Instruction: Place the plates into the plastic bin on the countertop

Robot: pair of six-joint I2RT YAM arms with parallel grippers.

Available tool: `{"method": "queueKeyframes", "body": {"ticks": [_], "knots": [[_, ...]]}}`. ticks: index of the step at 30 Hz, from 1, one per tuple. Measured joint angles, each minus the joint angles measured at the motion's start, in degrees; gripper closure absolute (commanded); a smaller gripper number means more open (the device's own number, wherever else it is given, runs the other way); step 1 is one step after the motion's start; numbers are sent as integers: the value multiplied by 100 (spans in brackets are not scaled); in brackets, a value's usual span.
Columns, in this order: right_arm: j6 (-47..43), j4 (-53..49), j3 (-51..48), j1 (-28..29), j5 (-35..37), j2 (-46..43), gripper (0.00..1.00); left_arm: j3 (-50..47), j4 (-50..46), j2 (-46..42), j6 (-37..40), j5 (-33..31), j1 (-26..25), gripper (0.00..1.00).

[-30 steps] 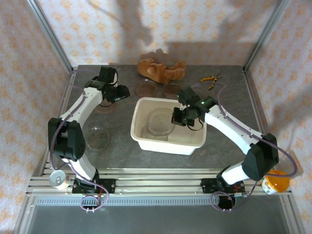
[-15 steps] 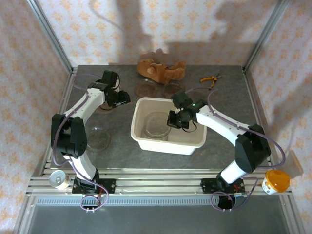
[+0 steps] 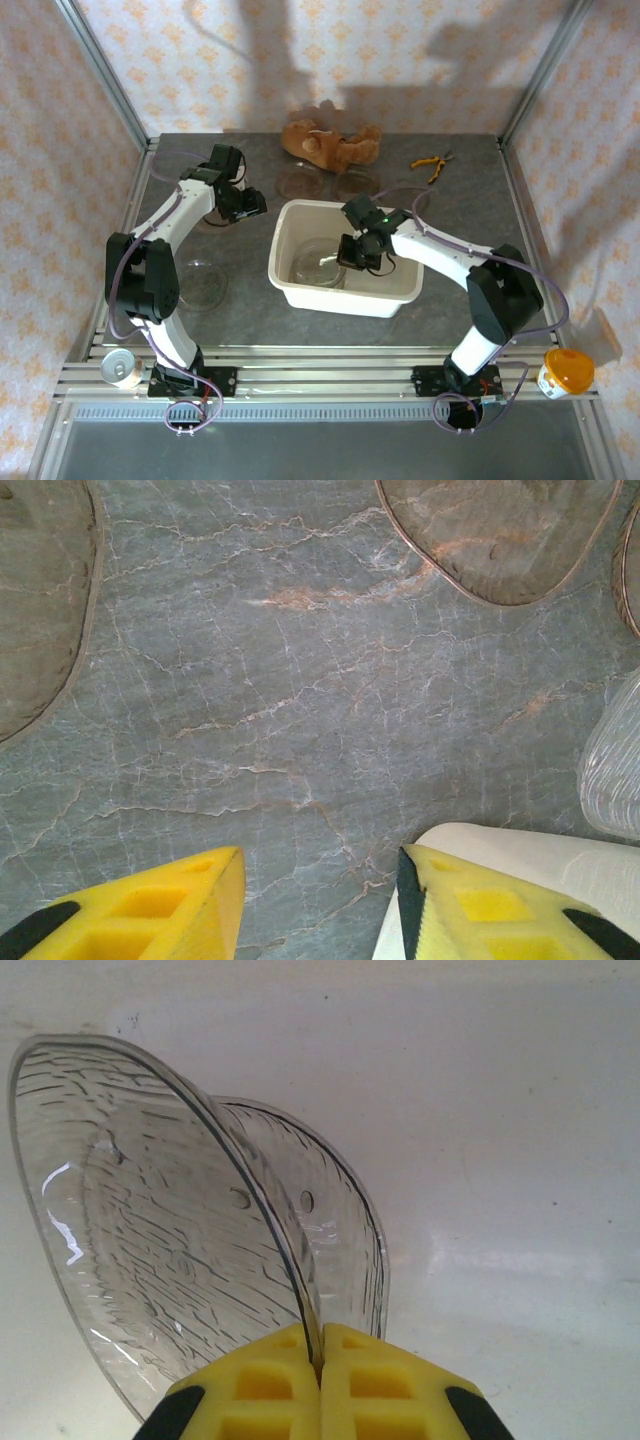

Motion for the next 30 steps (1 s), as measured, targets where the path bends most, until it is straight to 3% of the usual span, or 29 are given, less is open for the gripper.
{"method": "queueKeyframes", "body": {"ticks": [8, 23, 30], "knots": [[-2, 87, -55, 37, 0, 219, 95, 9, -94, 0, 94, -4, 0, 55], [-142, -227, 243, 129, 90, 225, 53, 9, -140, 0, 94, -50, 0, 54], [-380, -754, 621, 140, 275, 131, 46, 11, -142, 0, 87, -199, 0, 53]]}}
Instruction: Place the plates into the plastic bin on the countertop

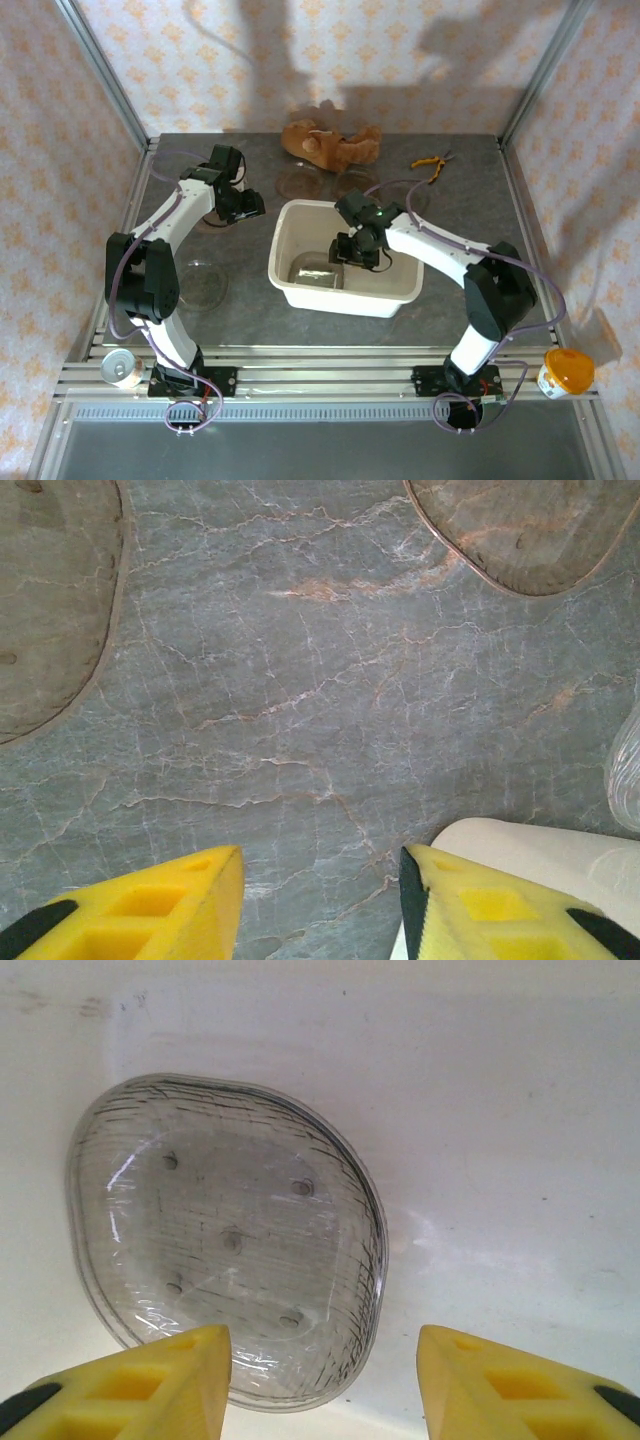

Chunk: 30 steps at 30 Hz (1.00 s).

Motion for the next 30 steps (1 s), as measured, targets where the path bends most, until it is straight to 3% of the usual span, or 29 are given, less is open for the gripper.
{"method": "queueKeyframes", "body": {"ticks": [14, 25, 30], "knots": [[-804, -1235, 1108, -11, 809, -498, 42, 57, 4, -243, -629, -566, 83, 44], [-1445, -1419, 2006, -304, 1043, -623, 42, -949, 671, -448, -2551, -492, 1211, 39], [-1589, -1397, 2009, -358, 1040, -669, 42, -1058, 1003, -223, -3303, -466, 1394, 38]]}}
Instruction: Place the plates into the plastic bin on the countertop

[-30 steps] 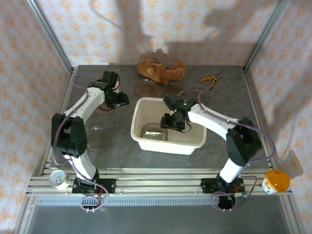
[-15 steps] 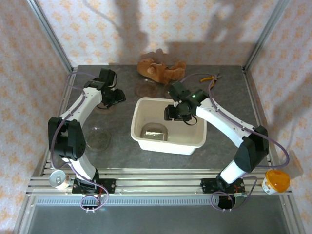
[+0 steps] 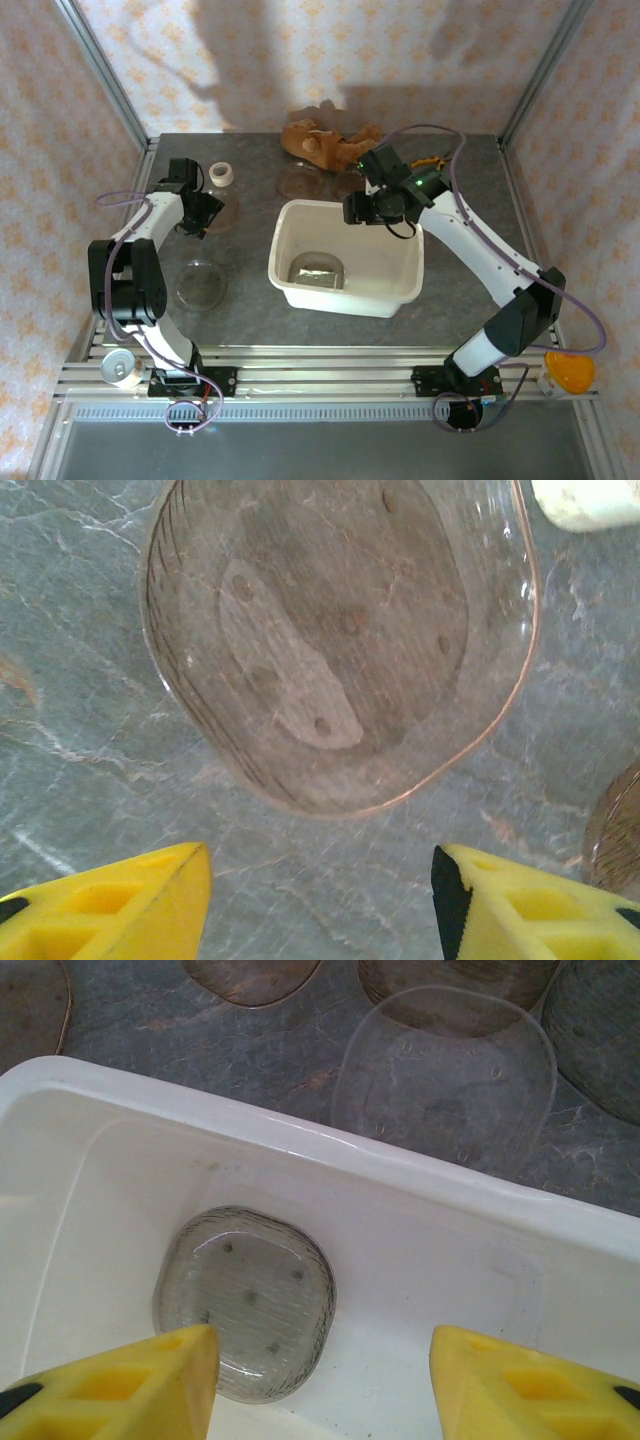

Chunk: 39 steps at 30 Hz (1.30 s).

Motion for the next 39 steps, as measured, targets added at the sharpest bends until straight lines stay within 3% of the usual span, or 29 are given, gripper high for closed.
{"method": "queueKeyframes", "body": {"ticks": [8, 28, 32, 39], "knots": [[-37, 131, -72, -118, 2, -22, 42, -223, 328, 245, -778, -111, 114, 37], [-122, 184, -92, -282, -4, -13, 42, 197, -33, 1069, -949, -238, 149, 38], [-162, 184, -20, -299, -2, 92, 42, 197, -17, 1104, -1001, -236, 149, 42], [-188, 186, 2, -299, -4, 195, 42, 144, 61, 1154, -1067, -232, 177, 61]]}}
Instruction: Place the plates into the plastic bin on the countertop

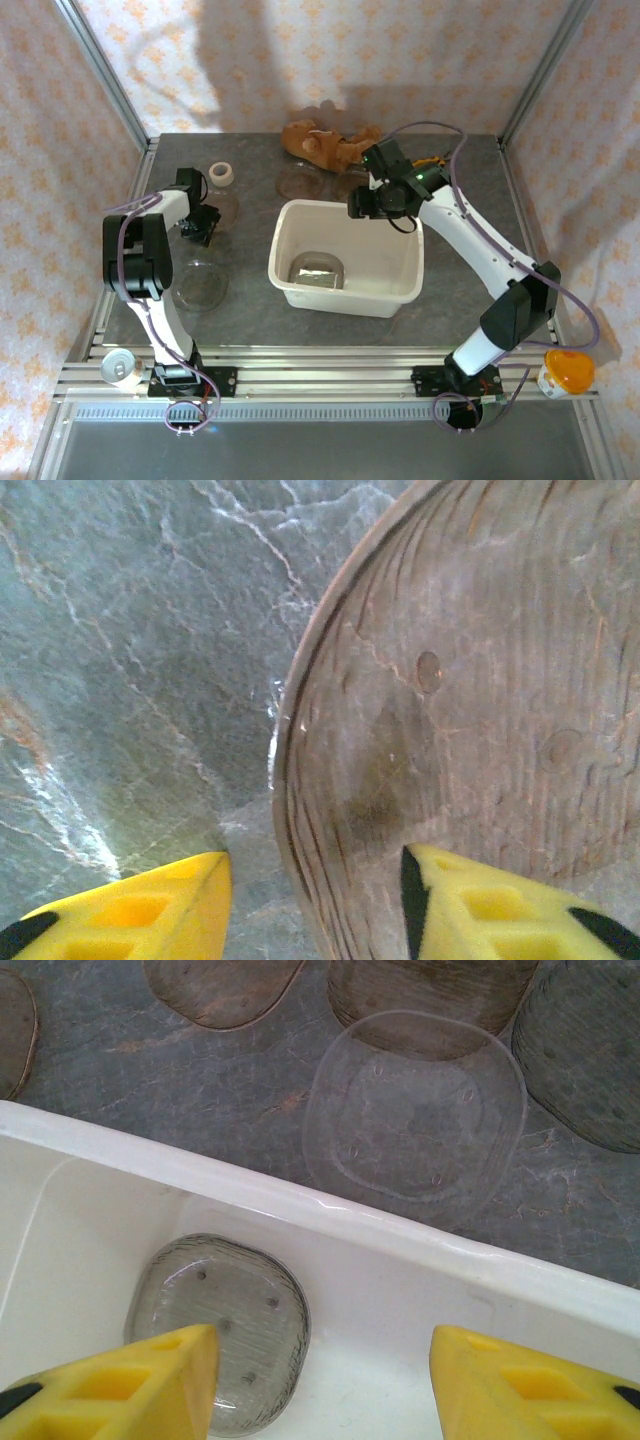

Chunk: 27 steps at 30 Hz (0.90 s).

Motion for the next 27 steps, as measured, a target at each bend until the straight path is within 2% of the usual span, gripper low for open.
{"method": "queueKeyframes", "body": {"ticks": [3, 13, 21, 27], "knots": [[0, 2, 0, 0, 0, 0, 42, -11, -55, 0, -13, 9, 9, 68], [-83, 81, -2, 0, 0, 2, 42, -162, -2, -74, -66, 55, 46, 83], [-236, 107, 4, -39, 4, 2, 42, -243, 833, -181, -151, 407, -74, 86], [-409, 85, 240, -262, 2, 140, 42, -240, 1082, -660, -131, 455, -203, 89]]}}
